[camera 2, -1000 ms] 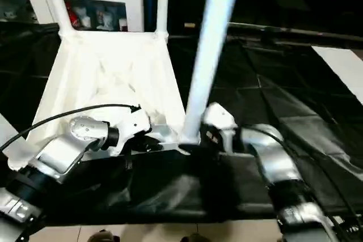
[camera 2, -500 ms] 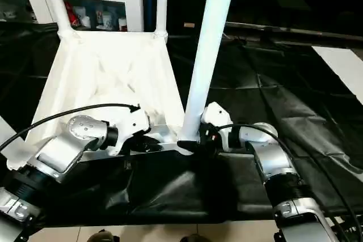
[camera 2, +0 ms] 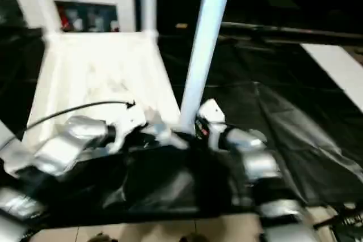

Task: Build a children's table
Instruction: Rotate leg to tighten

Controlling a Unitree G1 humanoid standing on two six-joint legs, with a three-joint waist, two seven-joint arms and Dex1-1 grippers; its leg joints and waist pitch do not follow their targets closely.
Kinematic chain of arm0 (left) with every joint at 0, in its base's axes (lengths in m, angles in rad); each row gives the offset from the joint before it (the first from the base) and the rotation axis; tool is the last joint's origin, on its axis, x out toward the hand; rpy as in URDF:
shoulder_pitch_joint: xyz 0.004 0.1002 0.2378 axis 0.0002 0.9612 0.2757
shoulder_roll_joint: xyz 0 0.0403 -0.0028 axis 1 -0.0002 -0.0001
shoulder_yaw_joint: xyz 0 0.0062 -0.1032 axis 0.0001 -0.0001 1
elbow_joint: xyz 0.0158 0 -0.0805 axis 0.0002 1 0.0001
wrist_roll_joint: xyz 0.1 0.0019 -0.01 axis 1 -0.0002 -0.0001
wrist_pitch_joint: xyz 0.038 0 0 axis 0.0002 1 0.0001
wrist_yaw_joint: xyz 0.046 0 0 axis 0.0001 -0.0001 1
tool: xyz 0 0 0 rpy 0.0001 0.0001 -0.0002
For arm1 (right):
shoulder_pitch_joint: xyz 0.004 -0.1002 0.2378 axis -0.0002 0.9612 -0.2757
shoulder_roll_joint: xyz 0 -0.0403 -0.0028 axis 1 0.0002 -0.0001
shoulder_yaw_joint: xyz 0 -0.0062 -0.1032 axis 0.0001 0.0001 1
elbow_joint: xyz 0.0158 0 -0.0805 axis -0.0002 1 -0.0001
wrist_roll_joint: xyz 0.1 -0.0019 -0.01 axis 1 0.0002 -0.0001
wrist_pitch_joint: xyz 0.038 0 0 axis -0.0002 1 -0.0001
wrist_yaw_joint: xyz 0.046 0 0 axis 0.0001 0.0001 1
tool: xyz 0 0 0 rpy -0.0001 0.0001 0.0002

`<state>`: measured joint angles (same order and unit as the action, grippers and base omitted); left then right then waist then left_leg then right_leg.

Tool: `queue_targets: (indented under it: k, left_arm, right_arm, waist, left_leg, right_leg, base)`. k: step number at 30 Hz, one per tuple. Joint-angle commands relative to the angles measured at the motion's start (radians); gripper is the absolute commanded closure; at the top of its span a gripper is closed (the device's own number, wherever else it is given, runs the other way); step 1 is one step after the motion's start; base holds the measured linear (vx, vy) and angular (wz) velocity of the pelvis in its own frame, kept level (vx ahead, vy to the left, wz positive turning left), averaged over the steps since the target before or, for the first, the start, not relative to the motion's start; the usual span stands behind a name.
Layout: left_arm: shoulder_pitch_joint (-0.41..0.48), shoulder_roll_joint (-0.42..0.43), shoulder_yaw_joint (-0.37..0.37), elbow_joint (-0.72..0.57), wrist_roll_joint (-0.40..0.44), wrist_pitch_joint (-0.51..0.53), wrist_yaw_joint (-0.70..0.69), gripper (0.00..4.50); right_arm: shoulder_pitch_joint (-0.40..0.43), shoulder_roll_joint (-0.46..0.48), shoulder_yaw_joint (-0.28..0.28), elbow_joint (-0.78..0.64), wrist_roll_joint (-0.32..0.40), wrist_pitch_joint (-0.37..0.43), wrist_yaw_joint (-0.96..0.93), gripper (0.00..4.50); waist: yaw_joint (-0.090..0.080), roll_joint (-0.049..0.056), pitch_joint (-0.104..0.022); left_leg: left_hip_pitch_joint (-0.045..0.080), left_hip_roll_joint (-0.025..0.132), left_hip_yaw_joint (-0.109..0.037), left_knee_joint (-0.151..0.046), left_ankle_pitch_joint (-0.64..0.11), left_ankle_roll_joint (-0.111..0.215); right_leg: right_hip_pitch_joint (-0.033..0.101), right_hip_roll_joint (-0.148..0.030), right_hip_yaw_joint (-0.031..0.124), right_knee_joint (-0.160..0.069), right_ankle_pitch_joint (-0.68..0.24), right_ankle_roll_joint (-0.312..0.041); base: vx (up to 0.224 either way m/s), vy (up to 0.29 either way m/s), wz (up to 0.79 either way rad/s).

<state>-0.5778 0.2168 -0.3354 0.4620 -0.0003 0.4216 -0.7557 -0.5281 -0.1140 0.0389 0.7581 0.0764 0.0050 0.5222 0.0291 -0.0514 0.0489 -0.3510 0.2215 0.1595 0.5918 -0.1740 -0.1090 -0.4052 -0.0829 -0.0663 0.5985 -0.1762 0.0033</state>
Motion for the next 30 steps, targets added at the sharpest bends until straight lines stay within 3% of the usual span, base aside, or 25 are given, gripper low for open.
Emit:
queue_targets:
  k: [1, 2, 3, 4, 5, 6, 7, 8, 9, 11, 12, 13, 14, 16, 17, 18, 19, 21, 23, 25, 26, 27, 28, 29, 30]
  left_arm:
    - [-0.014, -0.074, 0.006, 0.053, -0.009, -0.008, 0.084, 4.50]
    - [-0.022, -0.101, -0.001, 0.069, -0.002, -0.016, 0.101, 4.50]
    - [-0.025, -0.120, -0.013, 0.074, 0.001, -0.023, 0.100, 4.50]
    - [-0.024, -0.122, -0.015, 0.073, 0.001, -0.024, 0.098, 4.50]
    - [-0.021, -0.131, -0.032, 0.067, 0.007, -0.025, 0.082, 4.50]
    - [-0.019, -0.135, -0.041, 0.064, 0.013, -0.024, 0.072, 4.50]
    - [-0.019, -0.136, -0.044, 0.067, 0.018, -0.025, 0.068, 4.50]
    - [-0.018, -0.133, -0.047, 0.067, 0.021, -0.026, 0.060, 4.50]
    - [-0.018, -0.132, -0.046, 0.067, 0.022, -0.027, 0.059, 4.50]
    - [-0.012, -0.098, -0.047, 0.067, 0.030, -0.047, 0.025, 4.50]
    - [-0.010, -0.090, -0.048, 0.063, 0.031, -0.049, 0.016, 4.50]
    - [-0.002, -0.063, -0.053, 0.051, 0.033, -0.057, -0.015, 4.50]
    - [0.007, -0.032, -0.059, 0.037, 0.036, -0.062, -0.052, 4.50]
    - [0.023, 0.025, -0.072, 0.011, 0.038, -0.059, -0.120, 4.50]
    - [0.031, 0.056, -0.080, -0.002, 0.039, -0.063, -0.160, 4.50]
    - [0.034, 0.072, -0.085, -0.009, 0.039, -0.067, -0.183, 4.50]
    - [0.040, 0.096, -0.091, -0.021, 0.037, -0.068, -0.215, 4.50]
    - [0.051, 0.139, -0.098, -0.049, 0.028, -0.064, -0.280, 4.50]
    - [0.070, 0.199, -0.106, -0.090, 0.006, -0.082, -0.377, 4.50]
    - [0.078, 0.219, -0.104, -0.108, -0.010, -0.080, -0.412, 4.50]
    - [0.082, 0.229, -0.103, -0.117, -0.020, -0.089, -0.433, 4.50]
    - [0.083, 0.238, -0.097, -0.122, -0.025, -0.091, -0.447, 4.50]
    - [0.082, 0.242, -0.095, -0.122, -0.025, -0.095, -0.452, 4.50]
    - [0.079, 0.253, -0.090, -0.121, -0.027, -0.103, -0.465, 4.50]
    - [0.077, 0.257, -0.088, -0.119, -0.026, -0.103, -0.466, 4.50]
  right_arm:
    - [-0.018, 0.053, 0.000, 0.103, -0.030, 0.051, -0.152, 1.82]
    - [-0.041, 0.083, -0.003, 0.126, -0.032, 0.051, -0.201, 1.82]
    - [-0.056, 0.105, -0.003, 0.136, -0.030, 0.040, -0.216, 1.82]
    - [-0.058, 0.108, -0.003, 0.136, -0.030, 0.037, -0.215, 1.82]
    - [-0.065, 0.125, 0.007, 0.126, -0.027, 0.011, -0.180, 1.82]
    - [-0.069, 0.134, 0.014, 0.117, -0.027, -0.008, -0.152, 1.27]
    - [-0.072, 0.138, 0.016, 0.117, -0.030, -0.023, -0.146, 1.13]
    - [-0.073, 0.137, 0.014, 0.112, -0.023, -0.032, -0.124, 1.13]
    - [-0.073, 0.137, 0.013, 0.111, -0.021, -0.032, -0.120, 1.07]
    - [-0.081, 0.103, 0.018, 0.106, -0.012, -0.066, -0.041, 0.77]
    - [-0.080, 0.095, 0.020, 0.102, -0.010, -0.066, -0.024, 0.68]
    - [-0.075, 0.067, 0.027, 0.089, -0.003, -0.064, 0.040, 0.64]
    - [-0.067, 0.030, 0.039, 0.070, 0.001, -0.067, 0.115, 0.64]
    - [-0.047, -0.048, 0.064, 0.027, 0.003, -0.081, 0.259, 0.64]
    - [-0.036, -0.091, 0.074, 0.001, 0.010, -0.085, 0.336, 0.64]
    - [-0.030, -0.112, 0.077, -0.011, 0.014, -0.085, 0.377, 0.64]
    - [-0.023, -0.142, 0.080, -0.029, 0.025, -0.079, 0.433, 0.64]
    - [-0.016, -0.188, 0.083, -0.054, 0.037, -0.070, 0.525, 0.64]
    - [-0.013, -0.239, 0.094, -0.071, 0.045, -0.065, 0.625, 0.64]
    - [-0.014, -0.257, 0.100, -0.073, 0.047, -0.066, 0.653, 0.64]
    - [-0.015, -0.266, 0.103, -0.074, 0.048, -0.062, 0.664, 0.64]
    - [-0.018, -0.273, 0.109, -0.076, 0.046, -0.060, 0.676, 0.64]
    - [-0.019, -0.275, 0.111, -0.075, 0.043, -0.061, 0.678, 0.64]
    - [-0.020, -0.277, 0.116, -0.076, 0.036, -0.060, 0.687, 0.64]
    - [-0.020, -0.277, 0.120, -0.075, 0.033, -0.062, 0.695, 0.64]
  waist:
    - [-0.014, 0.008, -0.044]
    - [-0.023, 0.013, -0.043]
    - [-0.025, 0.019, -0.042]
    - [-0.036, 0.018, -0.042]
    - [-0.041, 0.026, -0.036]
    - [-0.044, 0.027, -0.037]
    - [-0.039, 0.029, -0.036]
    - [-0.043, 0.010, -0.035]
    - [-0.044, 0.009, -0.034]
    - [-0.042, 0.002, -0.034]
    - [-0.043, 0.011, -0.033]
    - [-0.041, 0.010, -0.038]
    - [-0.042, 0.001, -0.038]
    - [-0.037, -0.001, -0.039]
    - [-0.032, 0.000, -0.040]
    - [-0.027, -0.010, -0.042]
    - [-0.017, -0.014, -0.045]
    - [-0.007, -0.013, -0.046]
    - [0.006, -0.014, -0.050]
    - [0.016, -0.017, -0.056]
    - [0.025, -0.016, -0.055]
    - [0.025, -0.020, -0.059]
    - [0.027, -0.021, -0.058]
    - [0.030, -0.026, -0.061]
    - [0.033, -0.023, -0.065]
  left_leg:
    - [0.010, -0.009, -0.011, -0.079, -0.501, -0.019]
    - [0.013, -0.007, -0.018, -0.082, -0.547, -0.016]
    - [0.022, -0.004, -0.020, -0.083, -0.577, -0.012]
    - [0.020, -0.002, -0.023, -0.085, -0.594, -0.007]
    - [0.028, 0.018, -0.031, -0.105, -0.690, -0.002]
    - [0.027, 0.022, -0.033, -0.111, -0.709, -0.001]
    - [0.026, 0.023, -0.032, -0.116, -0.719, -0.003]
    - [0.041, 0.009, -0.025, -0.101, -0.699, -0.002]
    - [0.044, 0.000, -0.023, -0.092, -0.675, -0.001]
    - [0.040, -0.004, -0.022, -0.083, -0.620, 0.010]
    - [0.035, 0.003, -0.024, -0.088, -0.633, 0.009]
    - [0.024, 0.012, -0.029, -0.099, -0.643, 0.007]
    - [0.018, 0.014, -0.030, -0.105, -0.640, 0.007]
    - [0.020, 0.011, -0.028, -0.101, -0.615, 0.009]
    - [0.021, 0.009, -0.022, -0.098, -0.573, 0.013]
    - [0.012, 0.009, -0.018, -0.099, -0.516, 0.020]
    - [0.007, 0.011, -0.013, -0.100, -0.468, 0.027]
    - [0.008, 0.014, -0.006, -0.100, -0.429, 0.033]
    - [0.000, 0.015, 0.001, -0.099, -0.377, 0.039]
    - [0.004, 0.014, 0.010, -0.094, -0.327, 0.042]
    - [0.021, 0.016, 0.023, -0.089, -0.318, 0.049]
    - [0.023, 0.016, 0.027, -0.085, -0.304, 0.052]
    - [0.020, 0.014, 0.030, -0.085, -0.296, 0.054]
    - [0.003, 0.012, 0.027, -0.083, -0.246, 0.059]
    - [-0.005, 0.012, 0.025, -0.083, -0.213, 0.057]
  right_leg:
    - [0.028, -0.041, -0.009, -0.126, -0.663, -0.045]
    - [0.033, -0.040, -0.028, -0.136, -0.660, -0.036]
    - [0.032, -0.042, -0.038, -0.143, -0.648, -0.038]
    - [0.039, -0.043, -0.051, -0.147, -0.630, -0.034]
    - [0.053, -0.042, -0.068, -0.144, -0.556, -0.047]
    - [0.060, -0.043, -0.067, -0.135, -0.525, -0.053]
    - [0.062, -0.048, -0.054, -0.128, -0.503, -0.066]
    - [0.041, -0.054, -0.057, -0.149, -0.564, -0.065]
    - [0.037, -0.058, -0.064, -0.160, -0.610, -0.054]
    - [0.044, -0.069, -0.080, -0.175, -0.678, -0.019]
    - [0.052, -0.071, -0.088, -0.174, -0.664, -0.009]
    - [0.067, -0.076, -0.087, -0.158, -0.622, -0.013]
    - [0.066, -0.078, -0.079, -0.154, -0.600, -0.022]
    - [0.063, -0.085, -0.073, -0.154, -0.597, -0.034]
    - [0.055, -0.091, -0.062, -0.151, -0.587, -0.054]
    - [0.056, -0.089, -0.052, -0.142, -0.555, -0.073]
    - [0.055, -0.087, -0.040, -0.132, -0.511, -0.094]
    - [0.045, -0.080, -0.028, -0.117, -0.450, -0.133]
    - [0.051, -0.076, -0.018, -0.100, -0.379, -0.163]
    - [0.045, -0.071, -0.005, -0.087, -0.325, -0.185]
    - [0.027, -0.065, 0.003, -0.084, -0.280, -0.212]
    - [0.027, -0.064, 0.006, -0.078, -0.252, -0.226]
    - [0.029, -0.061, 0.010, -0.073, -0.235, -0.236]
    - [0.040, -0.056, 0.018, -0.058, -0.193, -0.244]
    - [0.048, -0.059, 0.018, -0.053, -0.180, -0.237]
  base:
    - [-0.038, 0.052, -0.15]
    - [-0.038, 0.052, -0.15]
    - [0.000, 0.000, 0.00]
    - [0.000, 0.000, 0.00]
    - [-0.033, 0.056, -0.08]
    - [0.000, 0.000, 0.00]
    - [0.000, 0.000, 0.00]
    - [0.000, 0.000, 0.00]
    - [0.000, 0.000, 0.00]
    - [0.000, 0.000, 0.00]
    - [0.000, 0.000, 0.00]
    - [0.000, 0.000, 0.00]
    - [0.000, 0.000, 0.00]
    - [0.000, 0.000, 0.00]
    - [0.000, 0.000, 0.00]
    - [0.000, 0.000, 0.00]
    - [0.000, 0.000, 0.00]
    - [0.000, 0.000, 0.00]
    - [0.000, 0.000, 0.00]
    - [0.030, -0.019, 0.03]
    - [0.059, -0.037, 0.07]
    - [0.083, -0.047, 0.19]
    - [0.081, -0.046, 0.15]
    - [0.081, -0.046, 0.15]
    - [0.000, 0.000, 0.00]
